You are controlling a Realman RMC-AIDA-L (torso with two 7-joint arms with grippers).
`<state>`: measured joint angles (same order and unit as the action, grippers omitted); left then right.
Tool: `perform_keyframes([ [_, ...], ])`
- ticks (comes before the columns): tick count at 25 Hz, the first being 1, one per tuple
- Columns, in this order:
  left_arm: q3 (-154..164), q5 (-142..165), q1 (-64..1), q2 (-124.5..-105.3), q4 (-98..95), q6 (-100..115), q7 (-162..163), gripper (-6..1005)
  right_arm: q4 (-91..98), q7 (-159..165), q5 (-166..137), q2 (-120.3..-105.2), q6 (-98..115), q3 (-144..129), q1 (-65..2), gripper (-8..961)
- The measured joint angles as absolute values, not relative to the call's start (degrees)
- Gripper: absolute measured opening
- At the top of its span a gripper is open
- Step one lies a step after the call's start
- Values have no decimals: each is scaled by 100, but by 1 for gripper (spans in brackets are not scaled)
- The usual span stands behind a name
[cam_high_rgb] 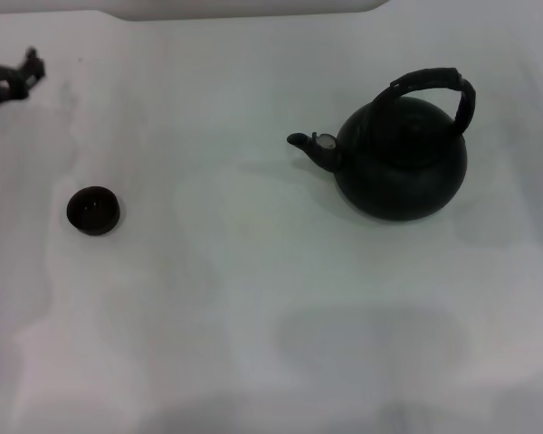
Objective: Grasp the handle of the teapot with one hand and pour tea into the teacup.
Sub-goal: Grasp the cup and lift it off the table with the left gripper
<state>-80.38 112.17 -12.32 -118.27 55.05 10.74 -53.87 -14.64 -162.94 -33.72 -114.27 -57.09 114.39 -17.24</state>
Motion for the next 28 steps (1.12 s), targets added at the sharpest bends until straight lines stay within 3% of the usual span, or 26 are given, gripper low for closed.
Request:
perform_keyframes([
  [7,-8404,11617,-1753,-11813,4929,1591,-5072,862,-1464,-16294,-3375,-11459,-5724,11454,-1722,856],
  [12,-8560,11648,-2253,-11613,4205,1795,-4067,861,-1476,-16301,-3375,-11464,-5721,11450,-1800,856],
  [20,-8606,12300,-2431,-11479,3697,2006,-2643,861,-1472,-16304,-3375,-11473,-5706,11449,-1934,855],
  [28,-8586,14646,-2484,-11291,2963,2895,793,861,-1471,-16303,-3375,-11471,-5703,11452,-1933,855],
])
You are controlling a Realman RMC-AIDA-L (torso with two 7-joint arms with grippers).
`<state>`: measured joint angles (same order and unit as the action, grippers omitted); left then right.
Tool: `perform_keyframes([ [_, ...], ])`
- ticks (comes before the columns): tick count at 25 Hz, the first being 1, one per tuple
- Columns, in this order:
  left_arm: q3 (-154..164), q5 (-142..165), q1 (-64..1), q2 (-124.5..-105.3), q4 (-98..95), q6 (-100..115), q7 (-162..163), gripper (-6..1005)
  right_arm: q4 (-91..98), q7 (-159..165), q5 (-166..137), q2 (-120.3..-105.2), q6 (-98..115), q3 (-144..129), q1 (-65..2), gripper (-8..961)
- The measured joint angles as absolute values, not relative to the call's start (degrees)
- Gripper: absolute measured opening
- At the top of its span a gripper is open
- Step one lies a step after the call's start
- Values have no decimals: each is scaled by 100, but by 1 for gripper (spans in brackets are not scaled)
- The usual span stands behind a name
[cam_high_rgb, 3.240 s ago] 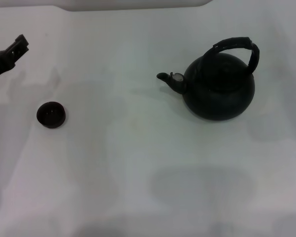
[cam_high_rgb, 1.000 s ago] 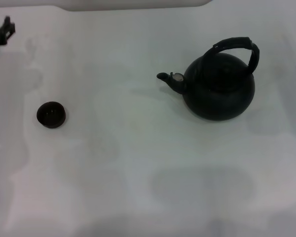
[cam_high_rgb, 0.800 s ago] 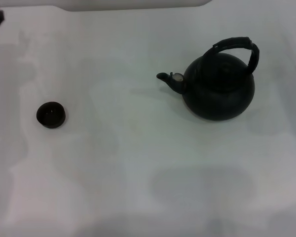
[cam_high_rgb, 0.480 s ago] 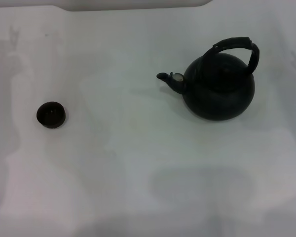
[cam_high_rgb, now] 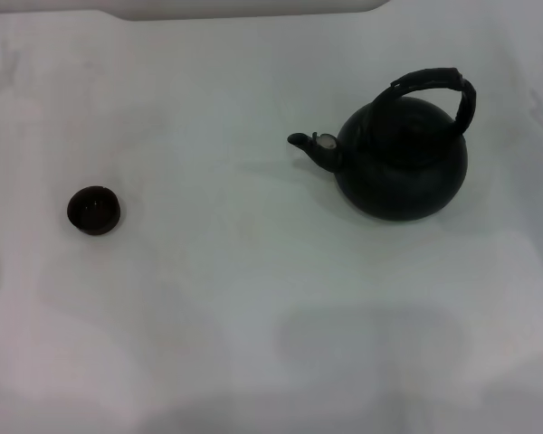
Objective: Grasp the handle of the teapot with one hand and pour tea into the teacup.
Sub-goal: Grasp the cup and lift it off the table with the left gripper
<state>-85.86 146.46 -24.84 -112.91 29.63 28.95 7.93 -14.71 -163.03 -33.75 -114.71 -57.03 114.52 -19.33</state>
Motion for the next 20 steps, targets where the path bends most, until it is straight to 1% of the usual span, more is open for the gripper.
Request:
perform_keyframes([
  [3,-8587,15729,-2457,-11269,2867,3201,1802,861,-1470,-16303,-3375,-11469,-5718,11453,-1911,856],
  [6,-8507,16192,-2422,-11263,2771,3568,2305,861,-1470,-16303,-3375,-11469,-5729,11453,-1901,856],
  [7,-8382,16202,-2422,-11232,2714,3715,2501,861,-1471,-16303,-3375,-11469,-5729,11453,-1896,856],
  [13,-7199,16226,-2415,-10925,2630,4089,3531,862,-1476,-16303,-3375,-11469,-5730,11452,-1891,856],
  [15,-6689,16228,-2419,-10795,2628,4200,3886,862,-1476,-16303,-3375,-11469,-5730,11452,-1895,856],
  [17,-6084,16232,-2455,-10614,2624,4272,4324,861,-1477,-16303,-3382,-11469,-5730,11452,-1915,855],
  [20,-5408,16234,-2494,-10428,2649,4268,4891,861,-1477,-16303,-3390,-11470,-5734,11446,-1933,855],
])
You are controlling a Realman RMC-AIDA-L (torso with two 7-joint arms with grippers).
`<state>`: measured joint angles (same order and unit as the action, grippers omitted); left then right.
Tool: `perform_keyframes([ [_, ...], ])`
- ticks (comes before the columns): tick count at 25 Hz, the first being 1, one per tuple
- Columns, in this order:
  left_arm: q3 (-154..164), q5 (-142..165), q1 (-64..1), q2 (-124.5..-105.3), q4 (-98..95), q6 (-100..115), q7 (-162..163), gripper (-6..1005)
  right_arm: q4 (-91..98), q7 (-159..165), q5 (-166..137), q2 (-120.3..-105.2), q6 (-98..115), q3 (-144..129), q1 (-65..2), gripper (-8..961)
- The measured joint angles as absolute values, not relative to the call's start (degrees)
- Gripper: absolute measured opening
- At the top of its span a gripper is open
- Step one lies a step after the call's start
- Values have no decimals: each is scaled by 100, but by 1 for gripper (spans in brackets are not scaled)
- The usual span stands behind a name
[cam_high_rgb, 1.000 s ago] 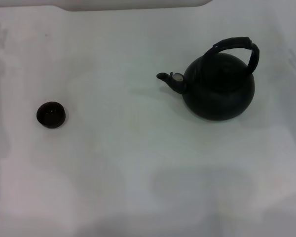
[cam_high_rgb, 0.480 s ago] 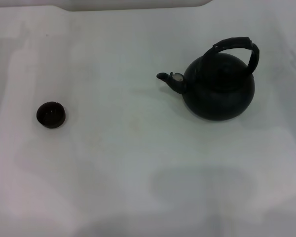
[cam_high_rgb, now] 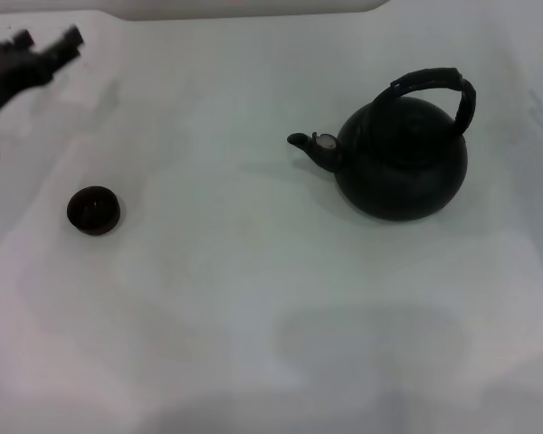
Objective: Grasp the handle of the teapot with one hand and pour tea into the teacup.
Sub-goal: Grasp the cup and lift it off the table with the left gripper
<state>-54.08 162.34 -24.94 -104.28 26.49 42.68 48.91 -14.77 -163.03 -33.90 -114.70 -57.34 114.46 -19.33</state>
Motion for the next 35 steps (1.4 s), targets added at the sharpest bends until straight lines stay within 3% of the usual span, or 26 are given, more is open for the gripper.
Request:
perform_keyframes([
  [5,-4735,16237,-2393,-10138,3017,3900,5524,861,-1477,-16303,-3393,-11470,-5744,11443,-1925,855],
  [11,-4567,16239,-1743,-9447,4956,2567,5391,862,-1477,-16303,-3393,-11470,-5727,11443,-1928,855],
  [14,-4906,16239,-1354,-9331,6151,1156,4587,862,-1468,-16303,-3393,-11470,-5721,11443,-1915,856],
  [17,-5640,16232,-813,-9660,7285,-470,3271,862,-1436,-16303,-3392,-11470,-5717,11443,-1918,856],
  [20,-6626,16207,-226,-10491,8125,-1831,1643,862,-1426,-16303,-3392,-11469,-5714,11444,-1903,856],
  [21,-7179,16142,139,-11134,8462,-2323,567,862,-1425,-16303,-3392,-11470,-5712,11444,-1897,856],
  [22,-7478,16031,358,-11513,8627,-2532,-173,862,-1422,-16303,-3392,-11470,-5695,11443,-1894,856],
  [24,-7705,15772,546,-11809,8758,-2692,-918,861,-1418,-16304,-3392,-11470,-5634,11443,-1905,856],
  [26,-7814,15066,643,-11932,8830,-2783,-1714,861,-1416,-16307,-3393,-11471,-5576,11439,-1932,856],
  [29,-7901,13669,564,-11795,8652,-2798,-2534,861,-1415,-16316,-3393,-11470,-5544,11434,-1937,856],
  [35,-8103,12259,587,-11886,8364,-2857,-3917,861,-1415,-16337,-3399,-11484,-5534,11391,-1906,856],
])
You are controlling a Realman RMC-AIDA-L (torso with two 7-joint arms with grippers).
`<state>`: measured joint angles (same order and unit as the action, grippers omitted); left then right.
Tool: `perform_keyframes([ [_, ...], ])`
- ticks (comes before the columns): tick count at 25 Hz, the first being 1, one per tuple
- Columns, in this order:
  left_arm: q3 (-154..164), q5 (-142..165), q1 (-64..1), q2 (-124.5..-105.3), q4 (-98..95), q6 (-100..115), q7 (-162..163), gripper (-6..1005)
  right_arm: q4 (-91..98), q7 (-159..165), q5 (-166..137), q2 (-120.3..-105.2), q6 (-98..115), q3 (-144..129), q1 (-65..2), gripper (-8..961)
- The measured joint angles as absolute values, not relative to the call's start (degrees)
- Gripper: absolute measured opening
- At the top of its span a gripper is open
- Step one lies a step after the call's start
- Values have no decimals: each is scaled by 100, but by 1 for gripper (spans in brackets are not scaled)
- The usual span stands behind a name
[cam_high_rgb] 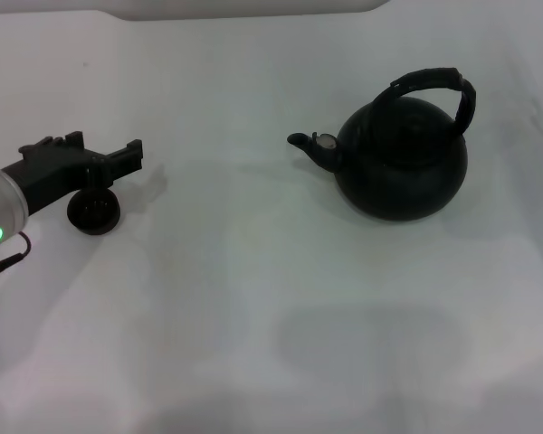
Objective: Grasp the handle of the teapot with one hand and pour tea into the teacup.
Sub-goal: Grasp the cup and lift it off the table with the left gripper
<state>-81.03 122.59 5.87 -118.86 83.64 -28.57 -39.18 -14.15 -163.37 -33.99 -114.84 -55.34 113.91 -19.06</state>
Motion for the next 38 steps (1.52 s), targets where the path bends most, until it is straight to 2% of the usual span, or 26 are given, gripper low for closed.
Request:
perform_keyframes([
  [11,-8389,11171,593,-11897,8113,-3324,-4157,862,-1415,-16338,-3401,-11498,-5542,11390,-1872,856],
  [22,-8532,12029,662,-11888,8228,-3359,-2943,861,-1415,-16338,-3401,-11505,-5416,11391,-1912,856],
  [28,-8631,11892,570,-11887,7998,-3040,-3578,862,-1413,-16338,-3401,-11505,-5380,11391,-1907,855],
  [34,-9400,9798,-287,-11868,6835,-2958,-6615,862,-1416,-16338,-3401,-11506,-5388,11390,-1924,855],
  [38,-10643,7705,-1003,-11858,5392,-4094,-9228,862,-1428,-16339,-3401,-11512,-5444,11370,-1927,855],
])
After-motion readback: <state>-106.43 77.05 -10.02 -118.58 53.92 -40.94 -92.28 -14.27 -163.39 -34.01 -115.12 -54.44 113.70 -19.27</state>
